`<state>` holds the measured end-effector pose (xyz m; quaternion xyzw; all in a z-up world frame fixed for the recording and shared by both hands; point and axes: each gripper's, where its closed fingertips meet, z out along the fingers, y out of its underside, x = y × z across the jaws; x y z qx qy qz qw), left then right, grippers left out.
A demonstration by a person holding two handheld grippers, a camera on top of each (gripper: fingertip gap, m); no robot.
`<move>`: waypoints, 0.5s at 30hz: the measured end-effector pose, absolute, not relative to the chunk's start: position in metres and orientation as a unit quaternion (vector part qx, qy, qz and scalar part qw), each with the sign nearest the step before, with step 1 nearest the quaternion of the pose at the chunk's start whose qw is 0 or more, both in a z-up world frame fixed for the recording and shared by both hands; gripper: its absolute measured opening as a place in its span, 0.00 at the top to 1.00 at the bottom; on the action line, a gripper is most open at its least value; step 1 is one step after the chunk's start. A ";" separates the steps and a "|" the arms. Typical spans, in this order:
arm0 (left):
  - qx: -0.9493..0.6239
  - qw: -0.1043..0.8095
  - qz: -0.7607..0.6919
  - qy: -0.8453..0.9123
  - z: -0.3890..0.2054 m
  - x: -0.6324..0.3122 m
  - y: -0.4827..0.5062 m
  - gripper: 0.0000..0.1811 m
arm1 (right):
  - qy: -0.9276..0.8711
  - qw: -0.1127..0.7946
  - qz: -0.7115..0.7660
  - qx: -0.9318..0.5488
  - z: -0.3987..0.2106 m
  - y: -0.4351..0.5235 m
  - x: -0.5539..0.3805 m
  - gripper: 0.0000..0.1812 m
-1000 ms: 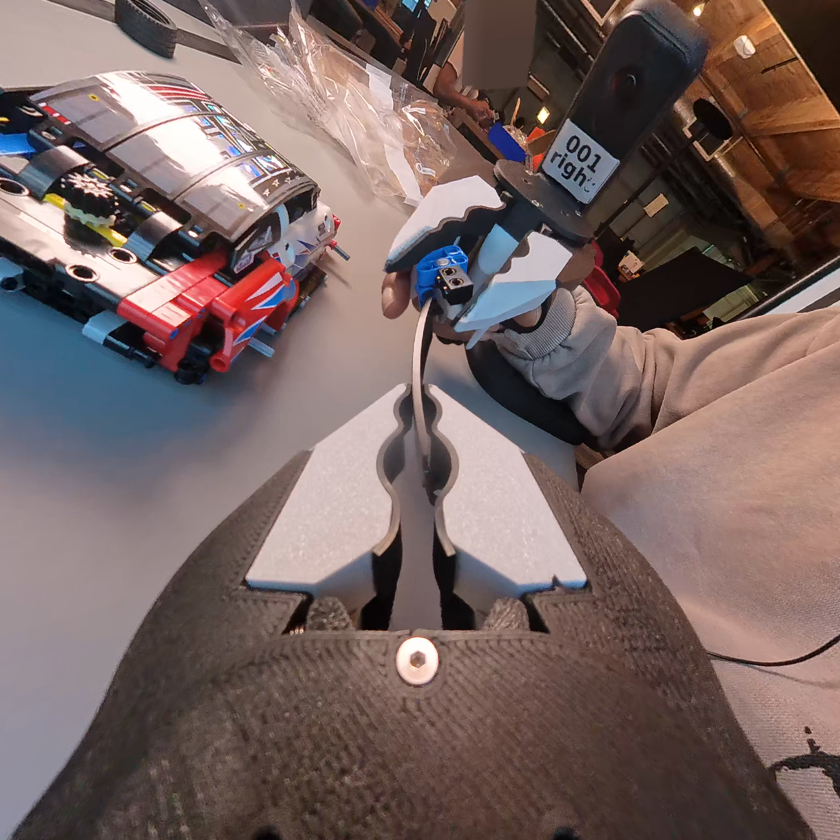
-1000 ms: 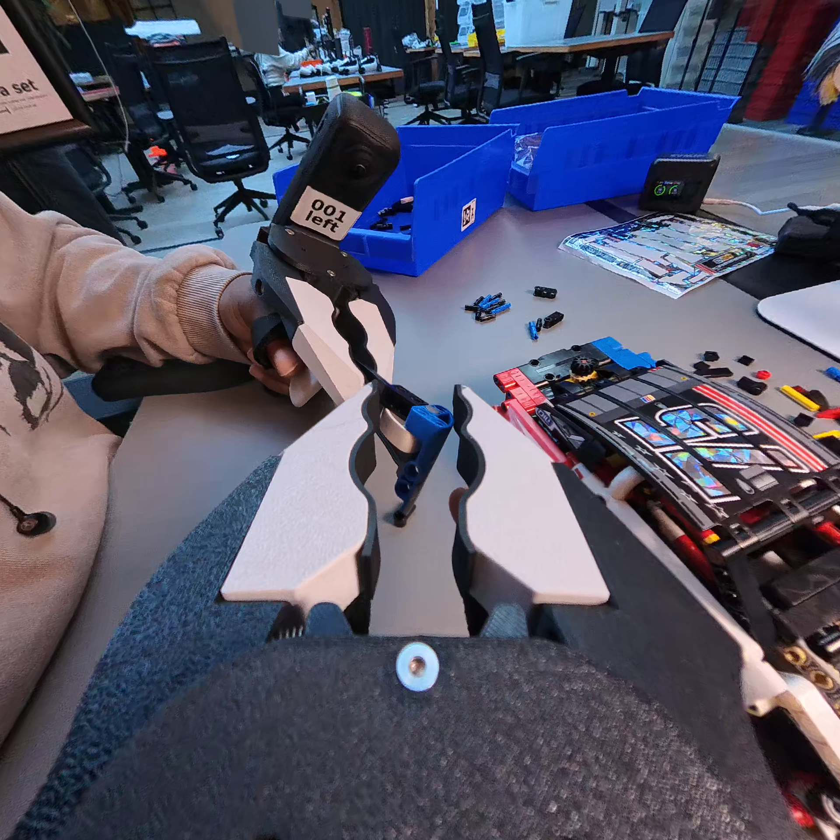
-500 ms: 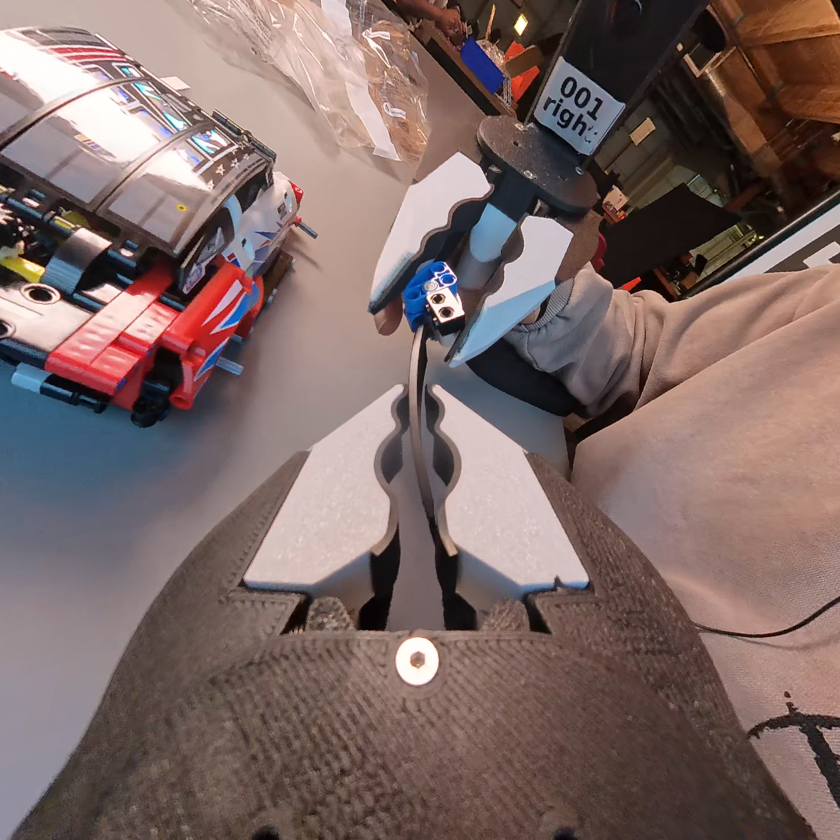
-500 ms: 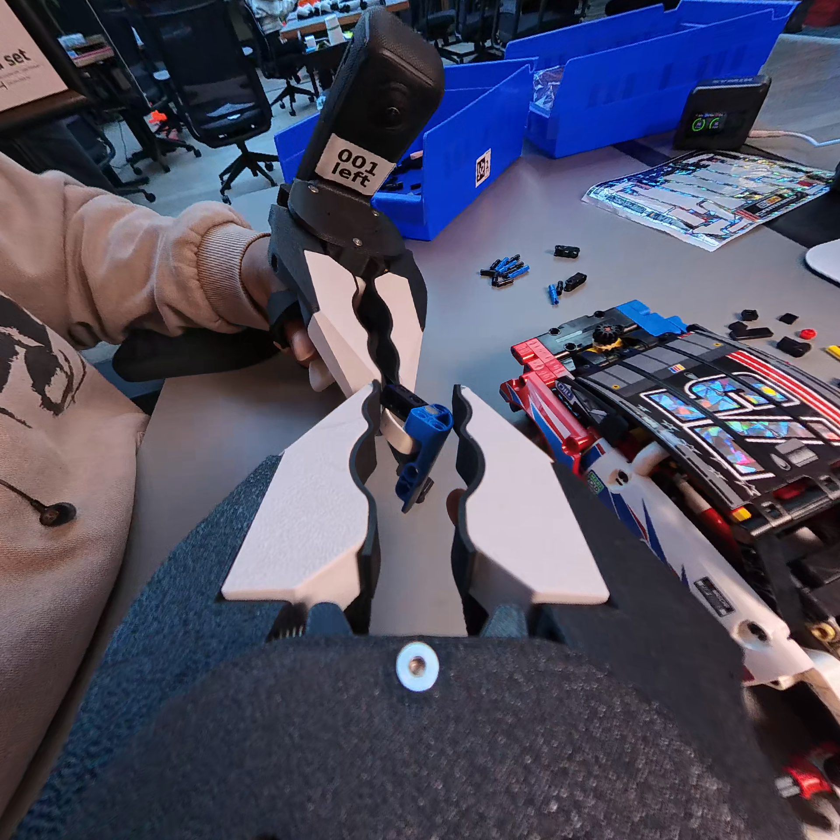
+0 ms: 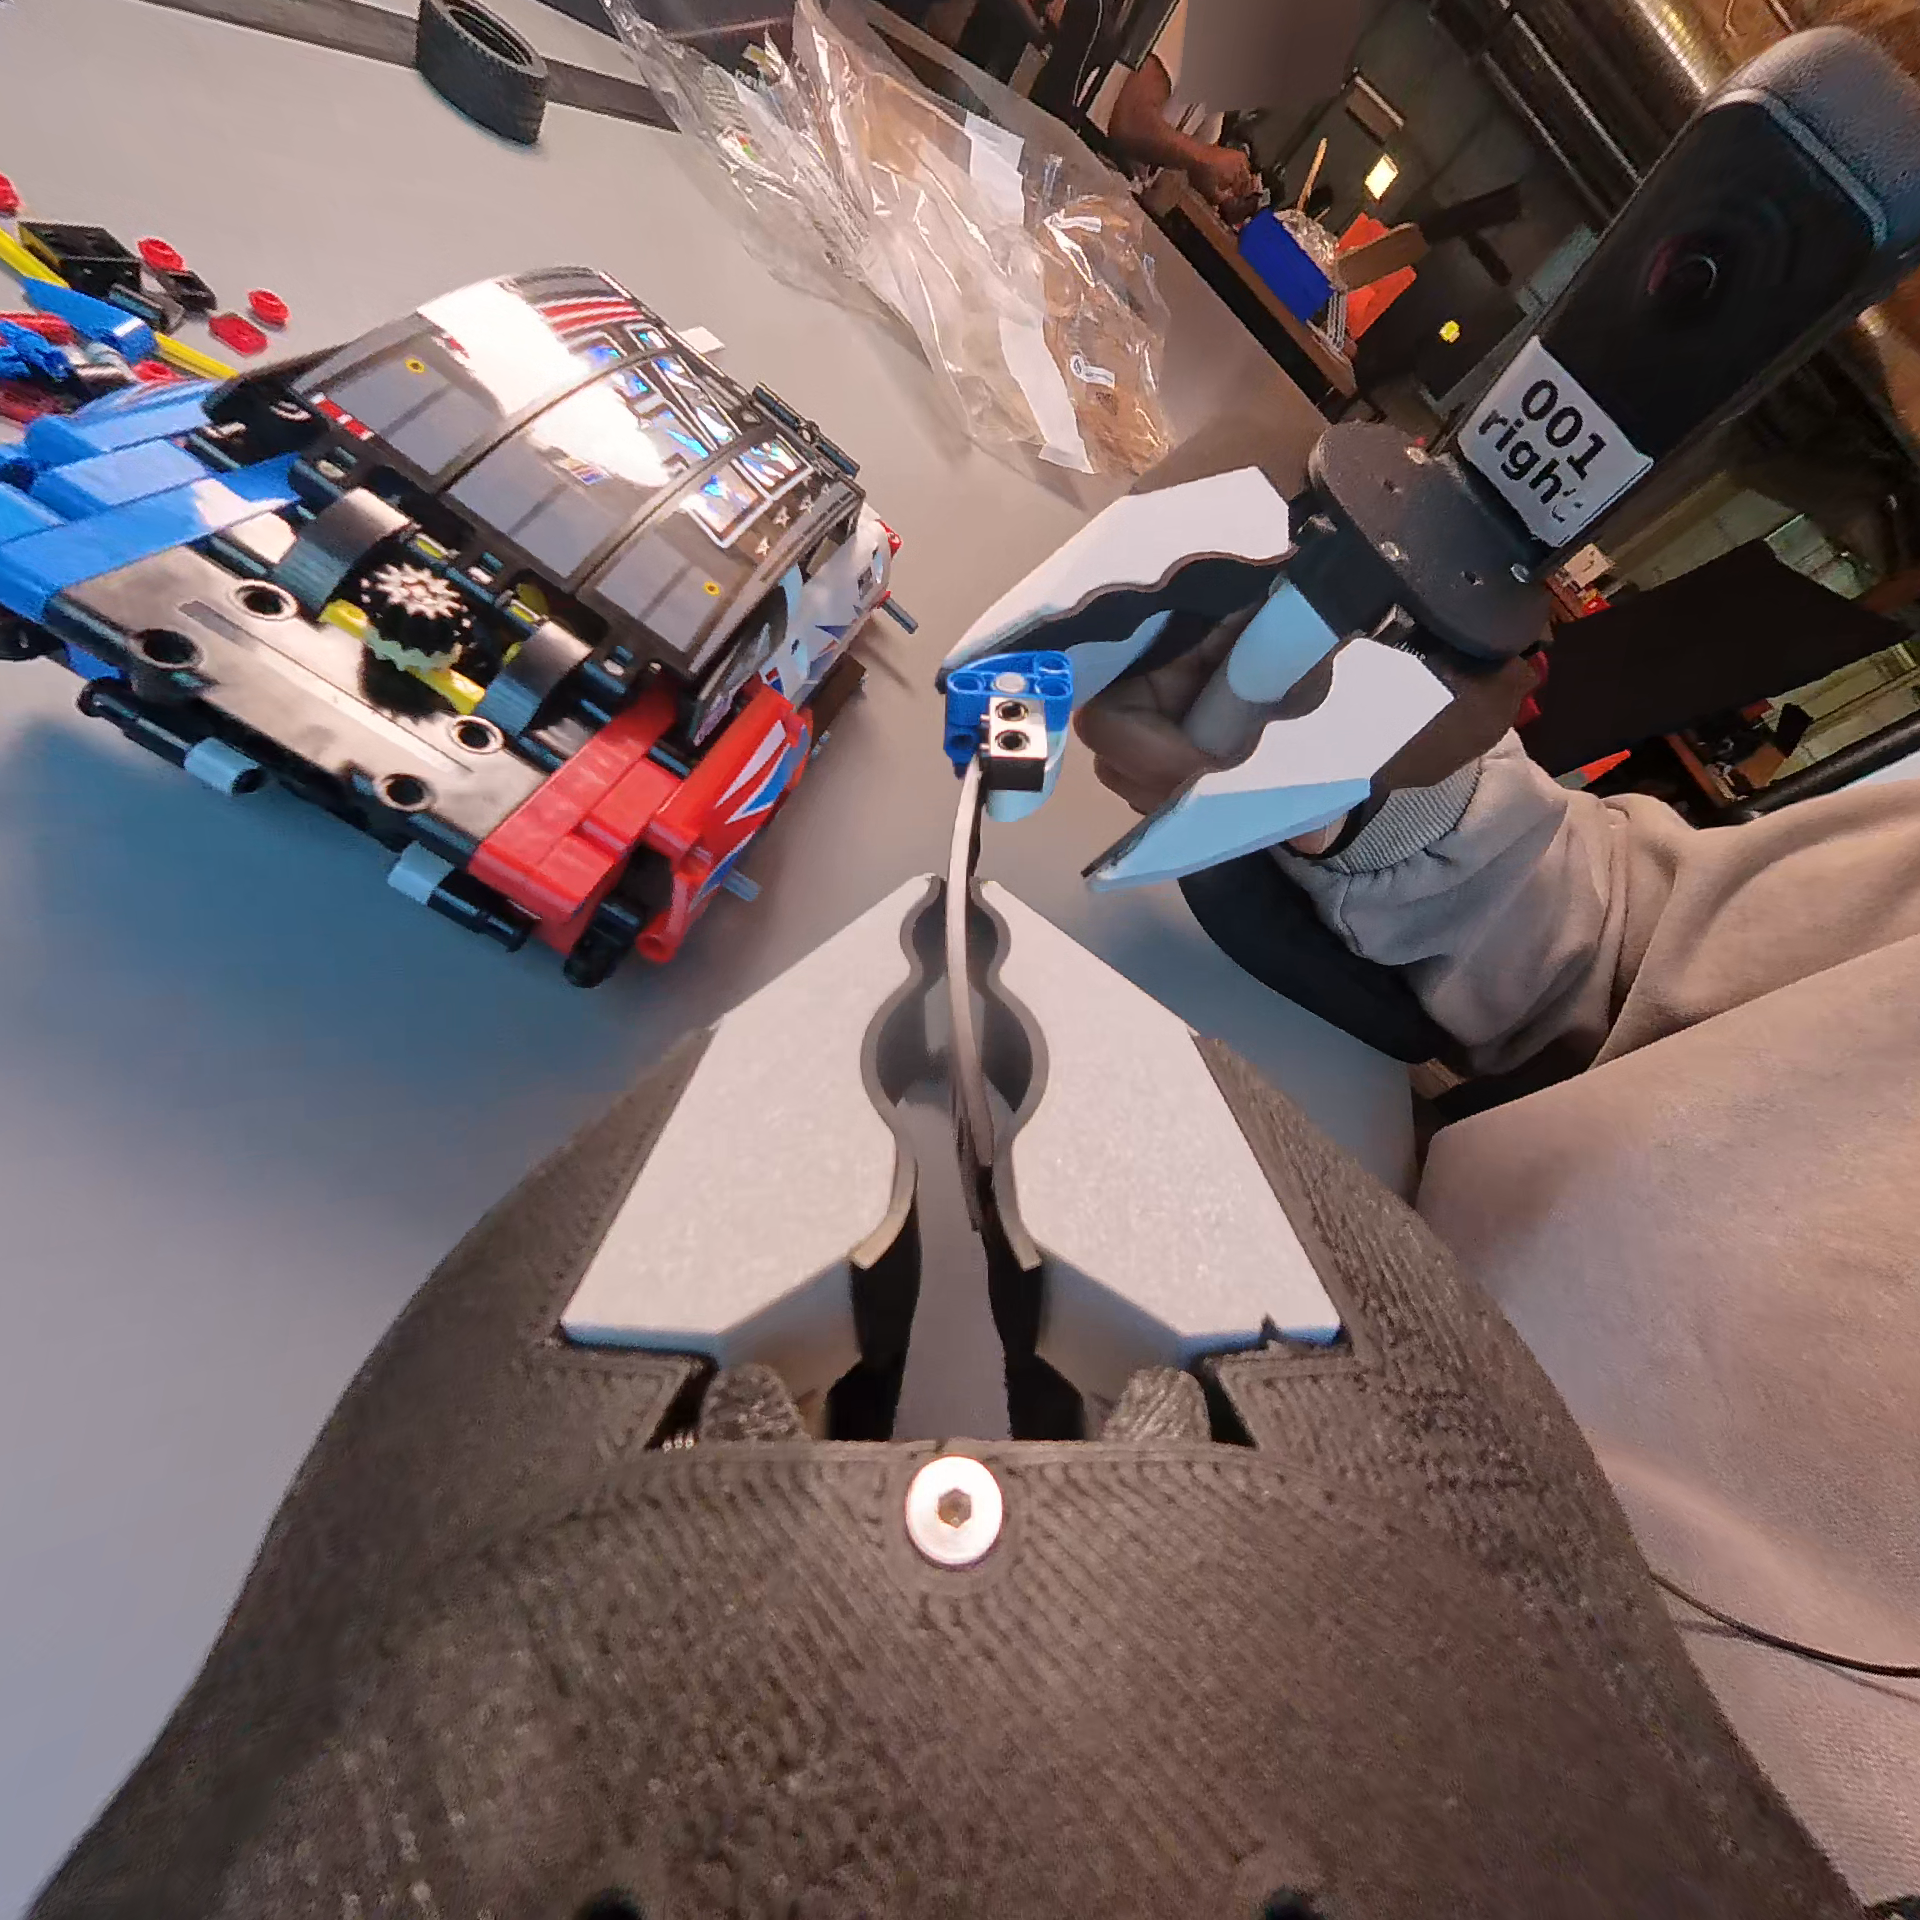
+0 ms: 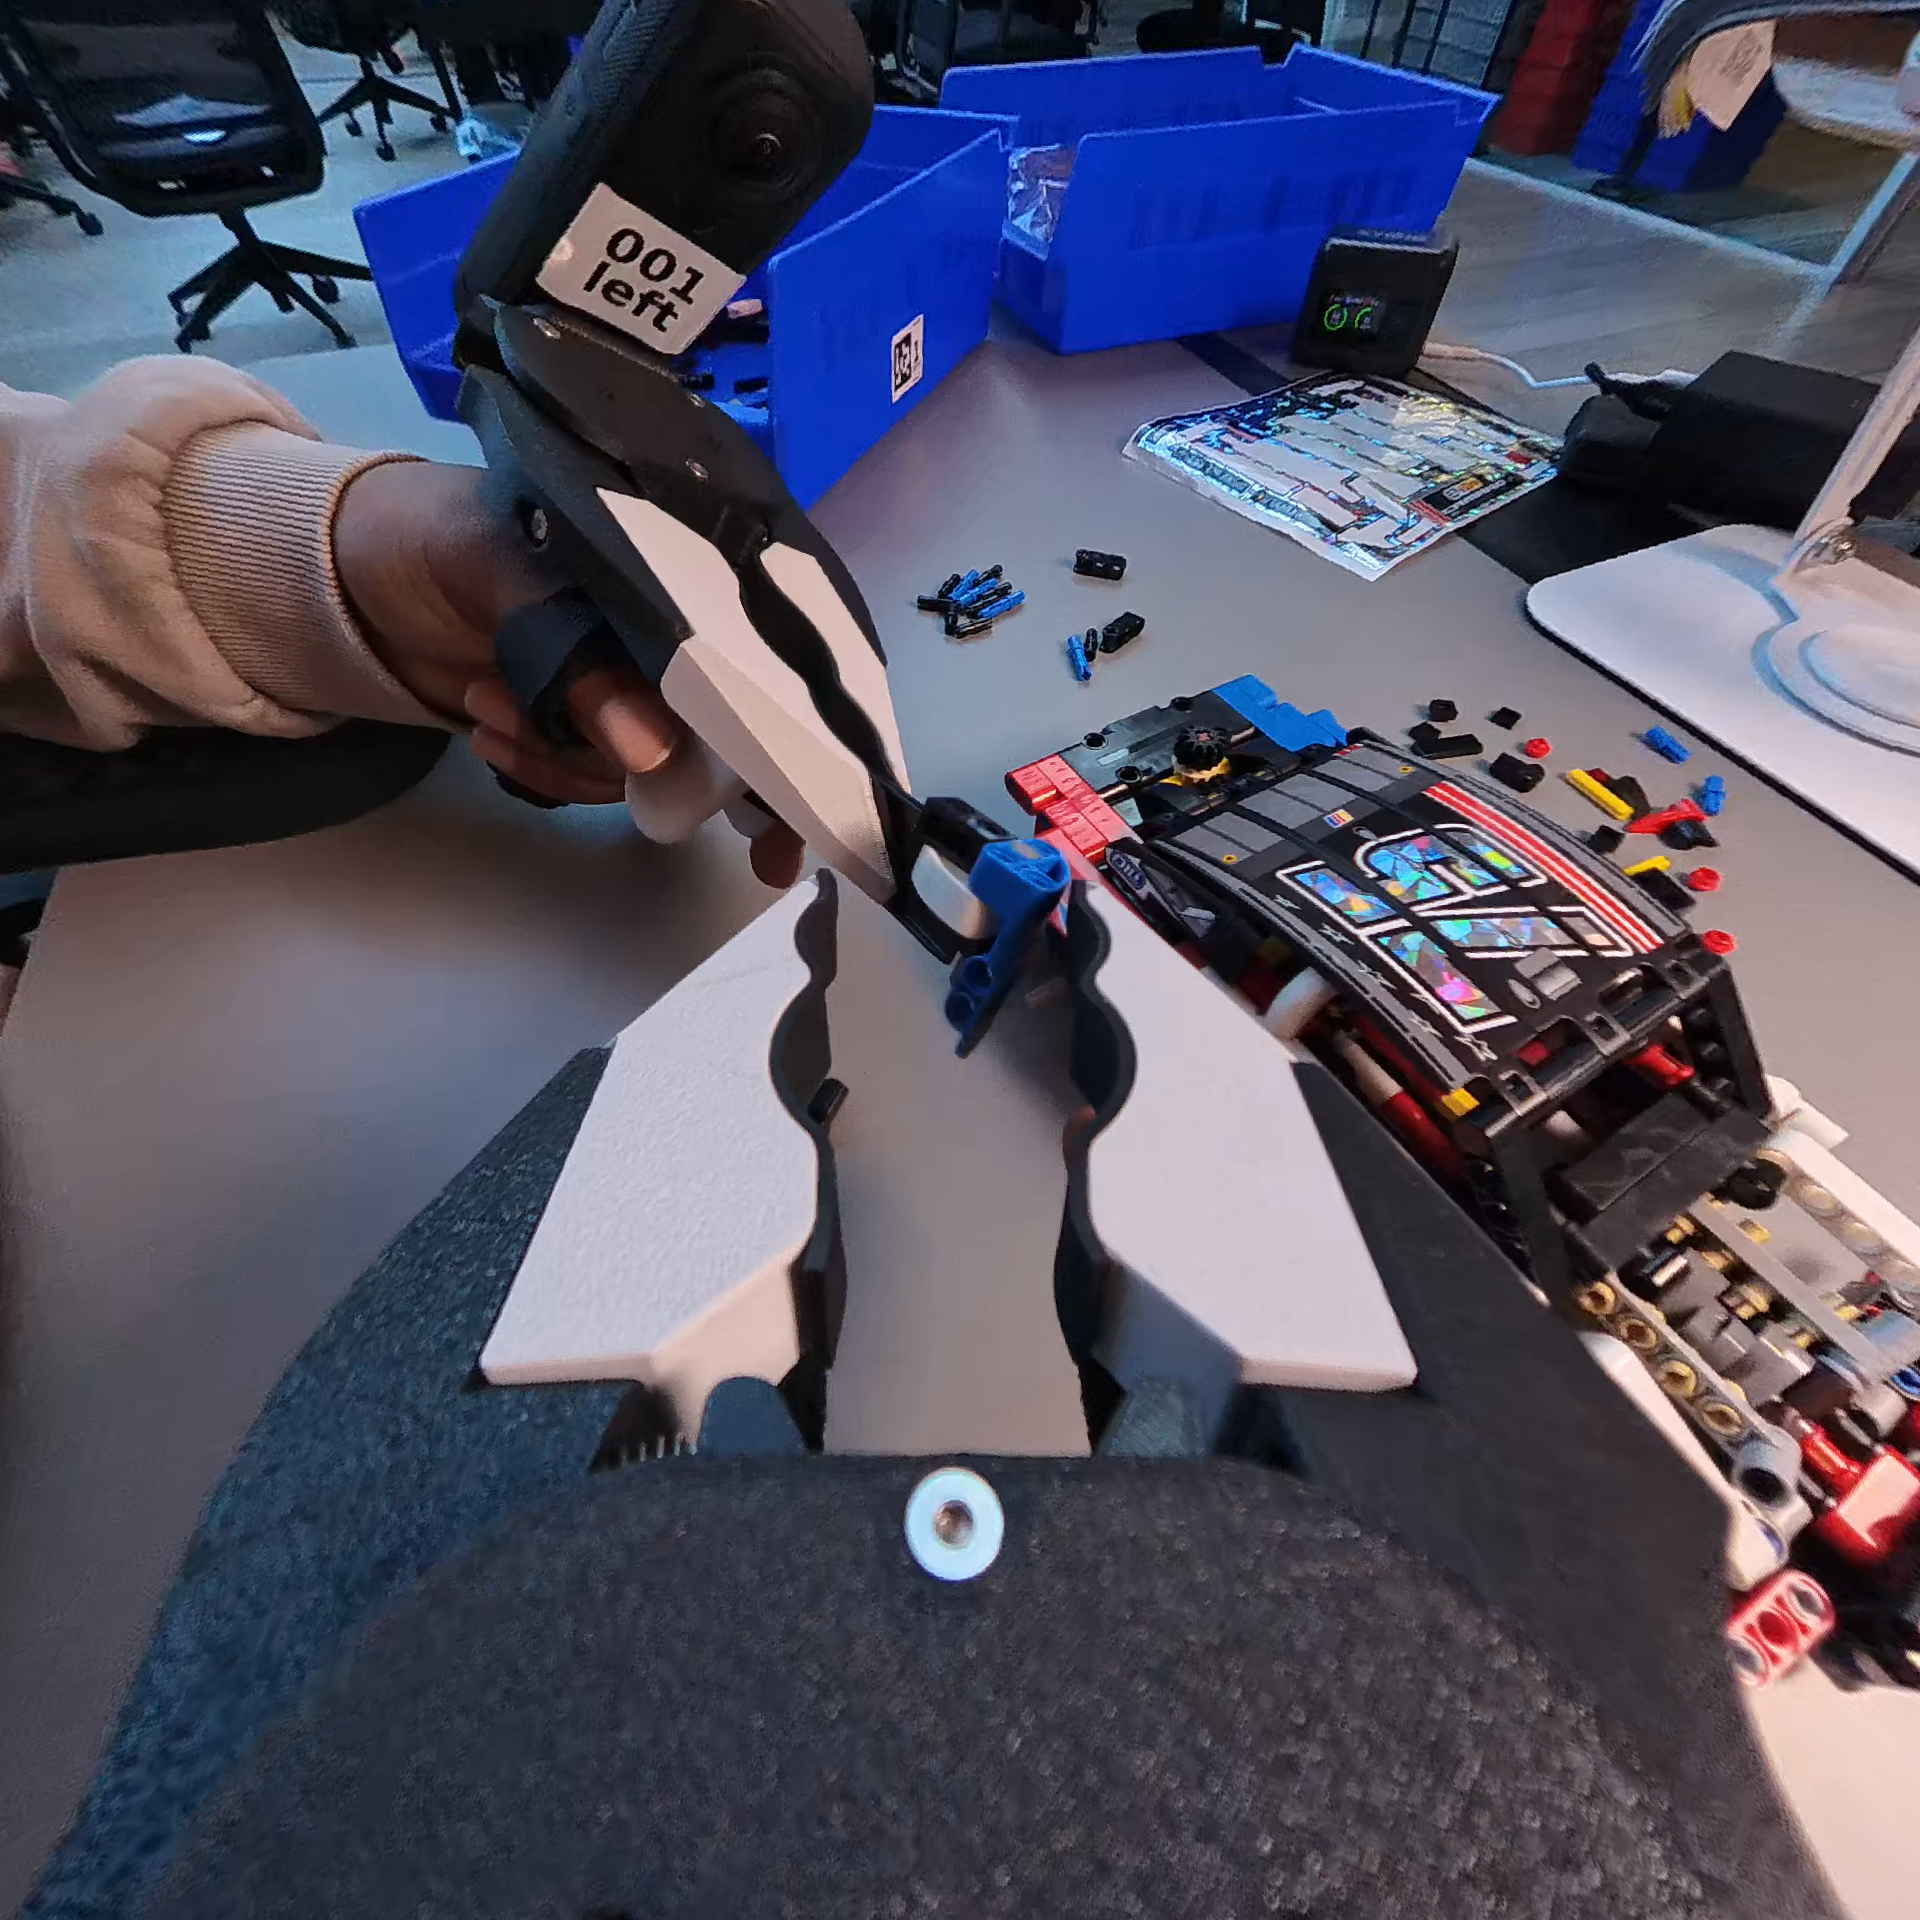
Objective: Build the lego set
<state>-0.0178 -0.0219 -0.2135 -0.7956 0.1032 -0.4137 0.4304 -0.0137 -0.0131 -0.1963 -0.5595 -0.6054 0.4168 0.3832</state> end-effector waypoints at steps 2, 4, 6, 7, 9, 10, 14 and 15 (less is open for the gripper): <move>-0.798 0.431 -0.409 0.097 -0.214 -0.022 -0.019 1.00 | -0.598 0.383 0.424 -0.562 -0.194 -0.010 -0.012 0.77; -0.799 0.433 -0.408 0.087 -0.214 -0.026 -0.016 1.00 | -0.595 0.382 0.431 -0.560 -0.193 -0.010 -0.010 0.79; -0.800 0.432 -0.408 0.078 -0.214 -0.029 -0.014 1.00 | -0.594 0.385 0.430 -0.561 -0.193 -0.009 -0.010 0.80; -0.801 0.433 -0.407 0.073 -0.214 -0.031 -0.012 1.00 | -0.595 0.387 0.428 -0.560 -0.193 -0.009 -0.010 0.80; -0.801 0.436 -0.405 0.064 -0.213 -0.035 -0.010 1.00 | -0.597 0.393 0.422 -0.558 -0.193 -0.009 -0.011 0.80; -0.801 0.439 -0.404 0.060 -0.212 -0.037 -0.009 1.00 | -0.597 0.396 0.421 -0.557 -0.193 -0.010 -0.012 0.81; -0.794 0.449 -0.406 0.055 -0.208 -0.038 -0.009 1.00 | -0.592 0.413 0.419 -0.551 -0.192 -0.010 -0.014 0.86; -0.794 0.451 -0.403 0.057 -0.208 -0.037 -0.010 1.00 | -0.588 0.421 0.417 -0.551 -0.191 -0.007 -0.014 0.86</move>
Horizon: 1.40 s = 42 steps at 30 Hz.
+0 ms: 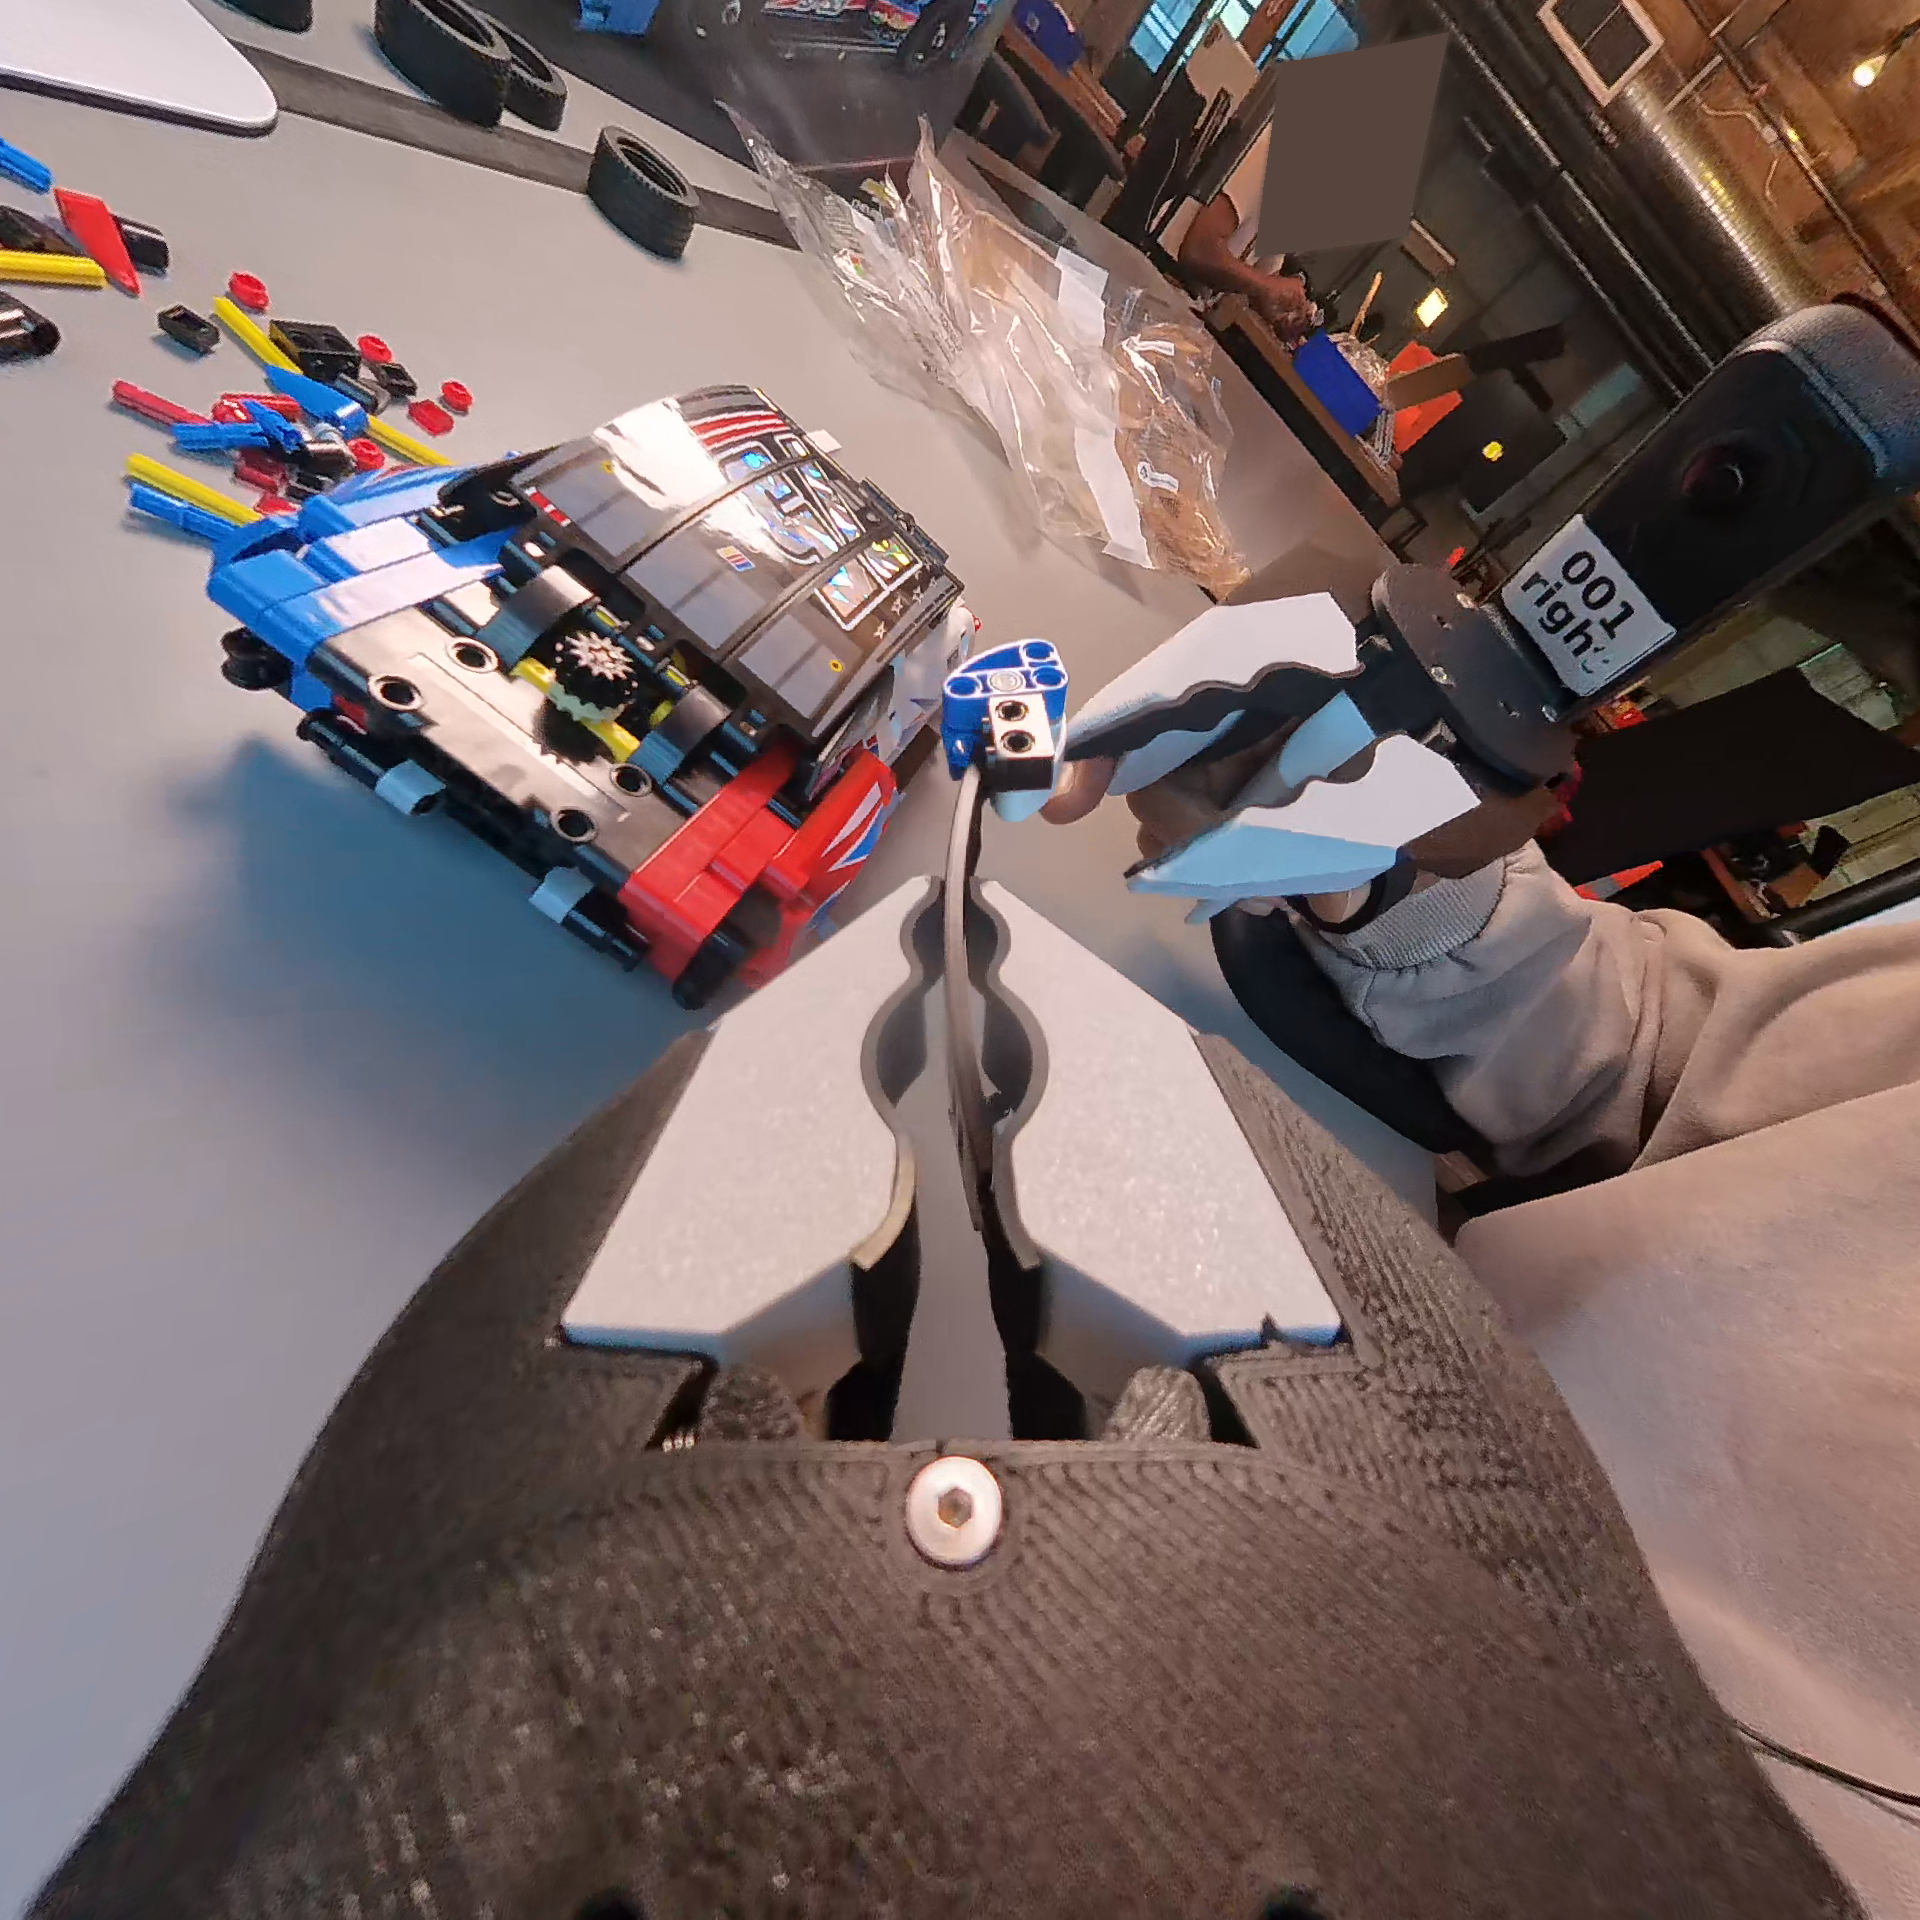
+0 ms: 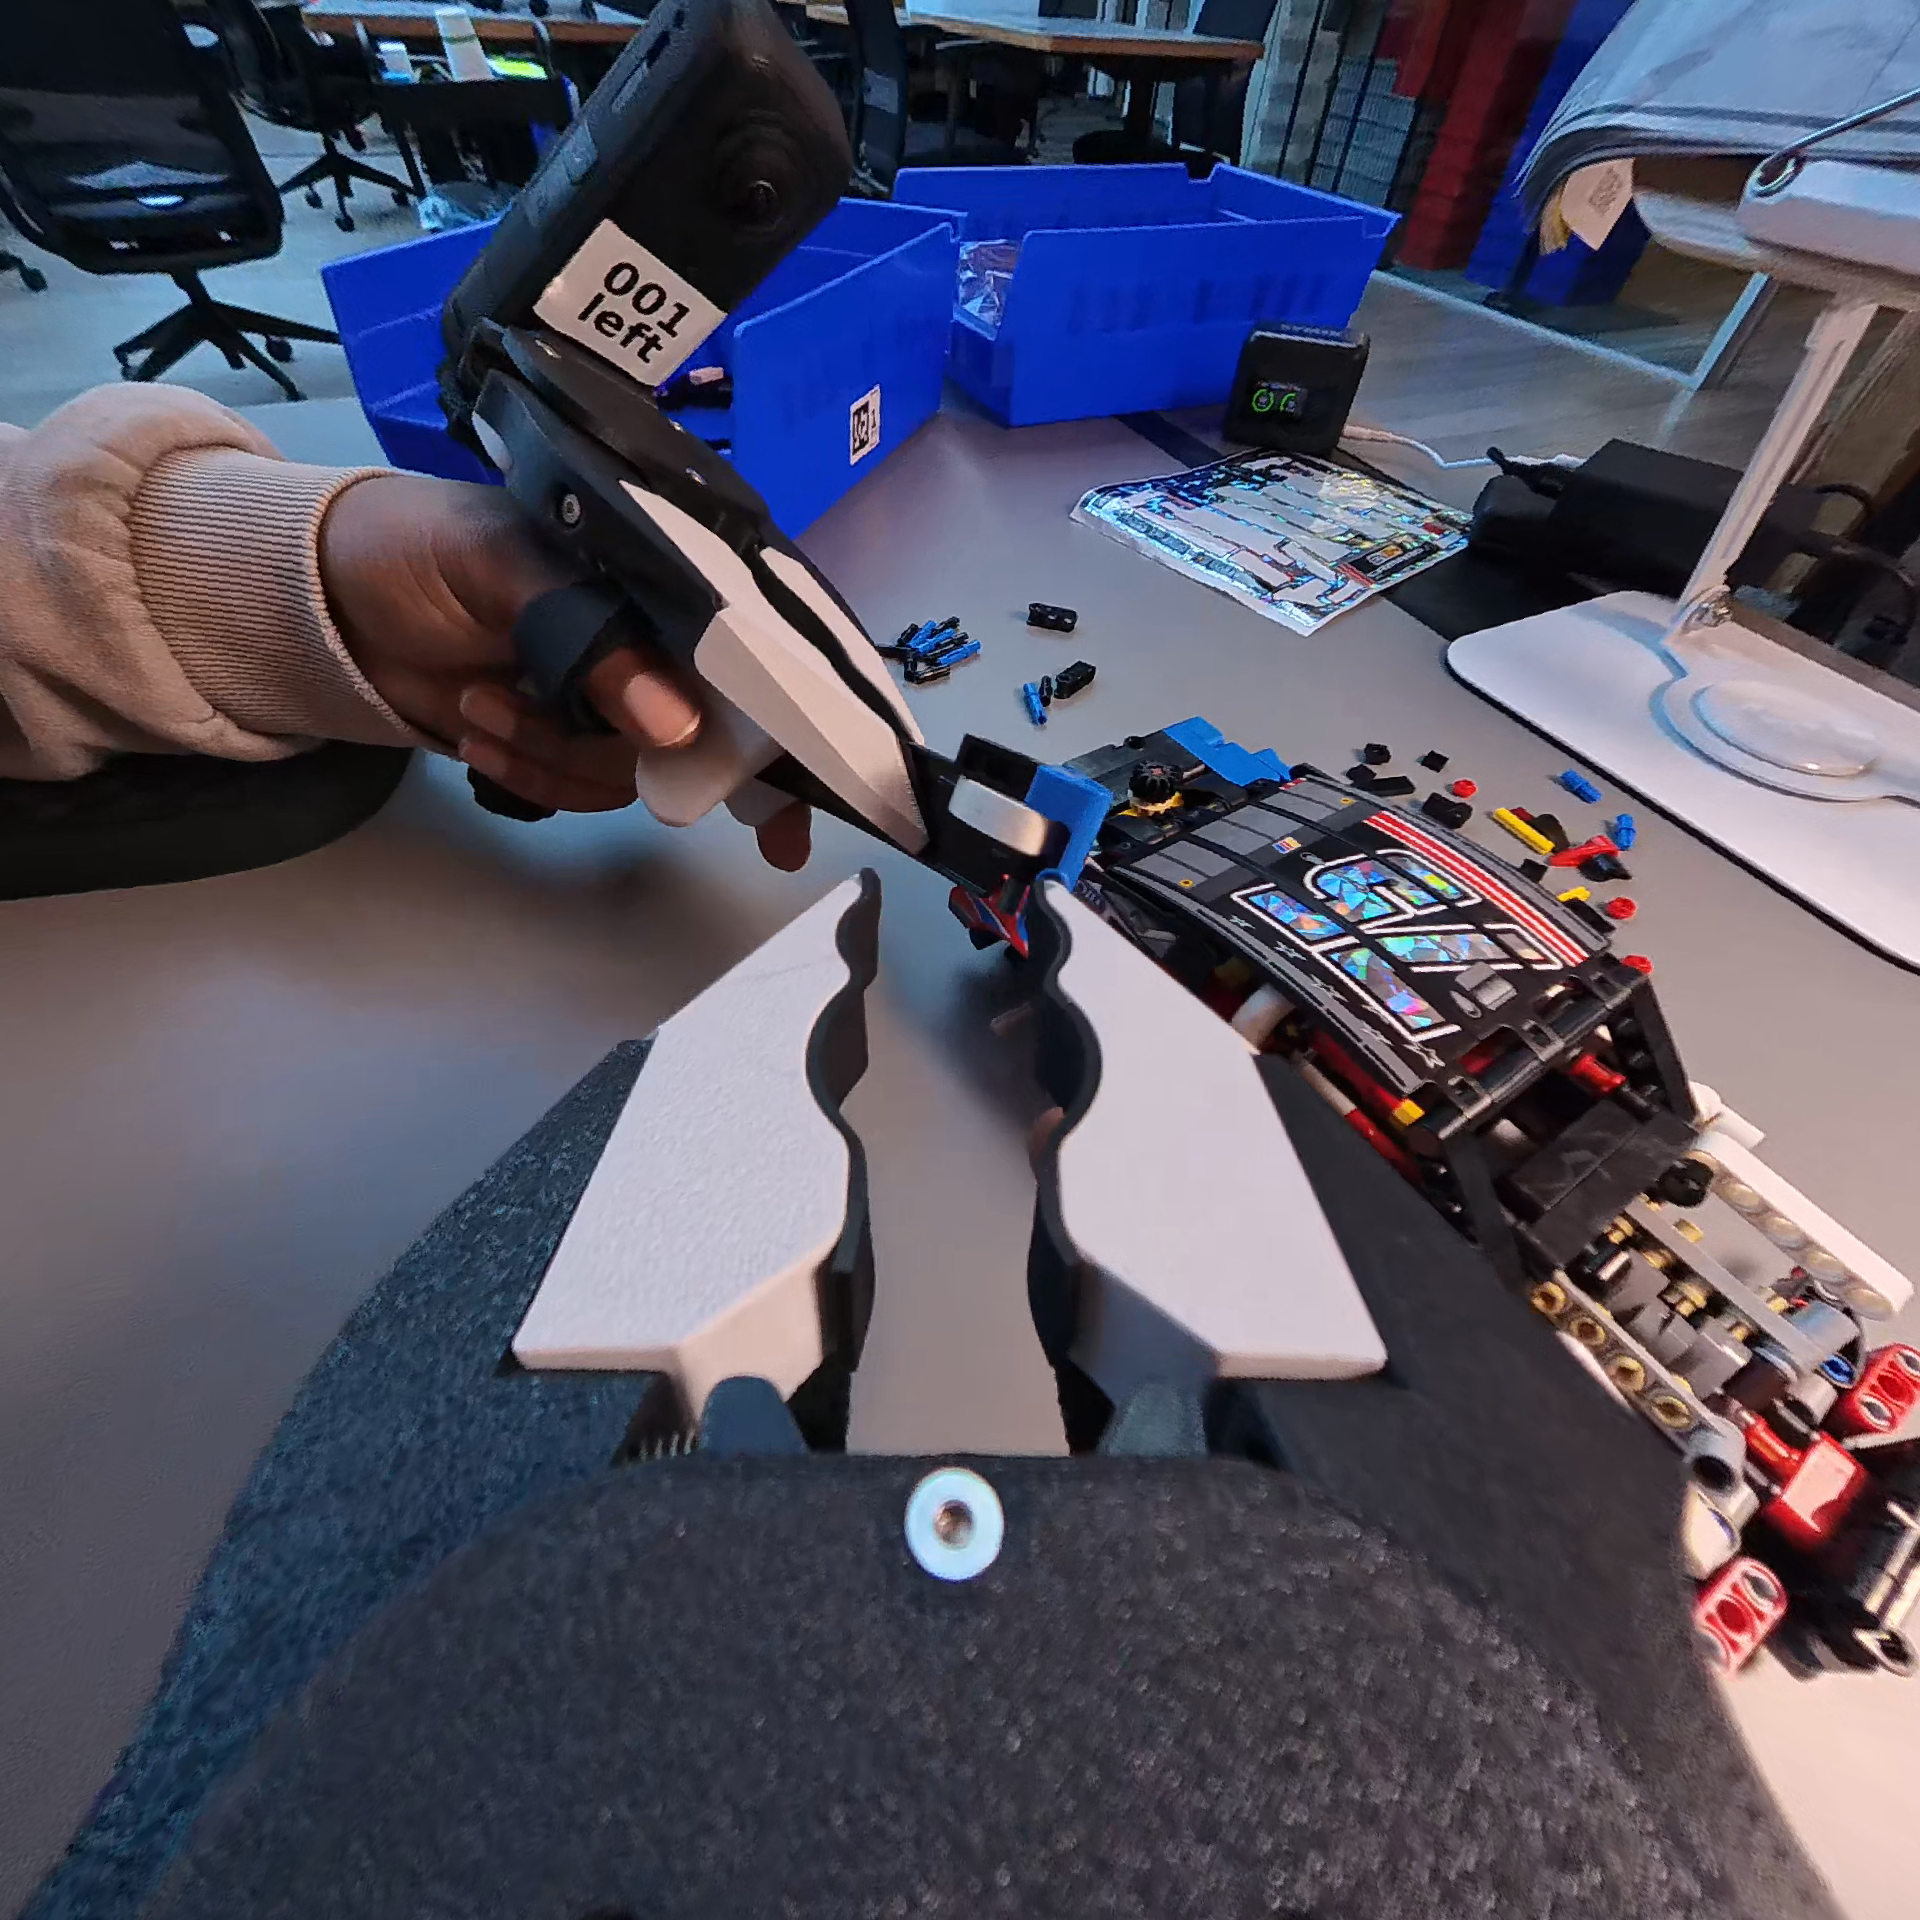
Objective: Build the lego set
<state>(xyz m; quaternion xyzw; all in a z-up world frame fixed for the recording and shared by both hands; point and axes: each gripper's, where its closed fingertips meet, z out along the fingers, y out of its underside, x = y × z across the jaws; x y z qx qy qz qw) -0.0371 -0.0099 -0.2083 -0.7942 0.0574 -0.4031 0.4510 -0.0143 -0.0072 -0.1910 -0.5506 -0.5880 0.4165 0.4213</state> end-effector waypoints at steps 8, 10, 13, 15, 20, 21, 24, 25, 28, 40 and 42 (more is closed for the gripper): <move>-0.780 0.485 -0.373 0.132 -0.200 -0.024 -0.023 1.00 | -0.562 0.417 0.482 -0.527 -0.172 -0.003 -0.004 0.78; -0.776 0.490 -0.368 0.147 -0.197 -0.019 -0.025 1.00 | -0.566 0.385 0.503 -0.527 -0.178 -0.010 -0.006 0.76; -0.775 0.499 -0.356 0.158 -0.194 -0.015 -0.026 1.00 | -0.560 0.382 0.519 -0.521 -0.178 -0.017 -0.011 0.88; -0.774 0.509 -0.340 0.158 -0.192 -0.016 -0.026 1.00 | -0.562 0.401 0.504 -0.519 -0.176 -0.015 -0.012 0.88; -0.766 0.529 -0.318 0.179 -0.185 -0.015 -0.027 0.94 | -0.538 0.450 0.474 -0.532 -0.169 -0.011 -0.016 0.88; -0.763 0.530 -0.317 0.190 -0.183 -0.015 -0.029 0.92 | -0.533 0.454 0.471 -0.537 -0.169 -0.011 -0.016 0.88; -0.758 0.519 -0.334 0.214 -0.179 -0.016 -0.032 0.91 | -0.524 0.464 0.466 -0.541 -0.165 -0.013 -0.017 0.88; -0.758 0.506 -0.349 0.218 -0.179 -0.016 -0.033 0.91 | -0.526 0.462 0.465 -0.542 -0.165 -0.015 -0.017 0.88; -0.756 0.476 -0.390 0.223 -0.178 -0.016 -0.036 0.93 | -0.525 0.454 0.474 -0.542 -0.163 -0.019 -0.018 0.88; -0.768 0.349 -0.466 0.267 -0.180 -0.014 -0.061 0.80 | -0.568 0.433 0.462 -0.526 -0.172 -0.038 -0.020 0.88; -0.778 0.361 -0.451 0.247 -0.183 -0.020 -0.053 0.87 | -0.595 0.416 0.451 -0.520 -0.180 -0.044 -0.019 0.88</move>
